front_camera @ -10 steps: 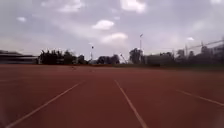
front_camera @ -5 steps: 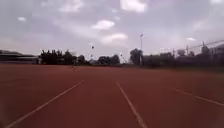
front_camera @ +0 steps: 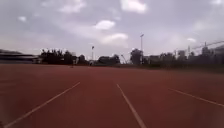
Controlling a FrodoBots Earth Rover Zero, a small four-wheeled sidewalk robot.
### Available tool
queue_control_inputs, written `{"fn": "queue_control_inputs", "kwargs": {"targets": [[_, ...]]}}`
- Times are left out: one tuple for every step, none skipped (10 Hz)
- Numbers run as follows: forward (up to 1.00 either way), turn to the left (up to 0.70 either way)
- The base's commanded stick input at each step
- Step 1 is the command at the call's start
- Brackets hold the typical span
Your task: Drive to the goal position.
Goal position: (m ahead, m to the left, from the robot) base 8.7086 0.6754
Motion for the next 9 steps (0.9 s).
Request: {"fn": "queue_control_inputs", "kwargs": {"targets": [[0.45, 0.0], [0.45, 0.0], [0.45, 0.0], [0.45, 0.0], [0.45, 0.0], [0.45, 0.0], [0.45, 0.0], [0.45, 0.0], [0.45, 0.0]]}}
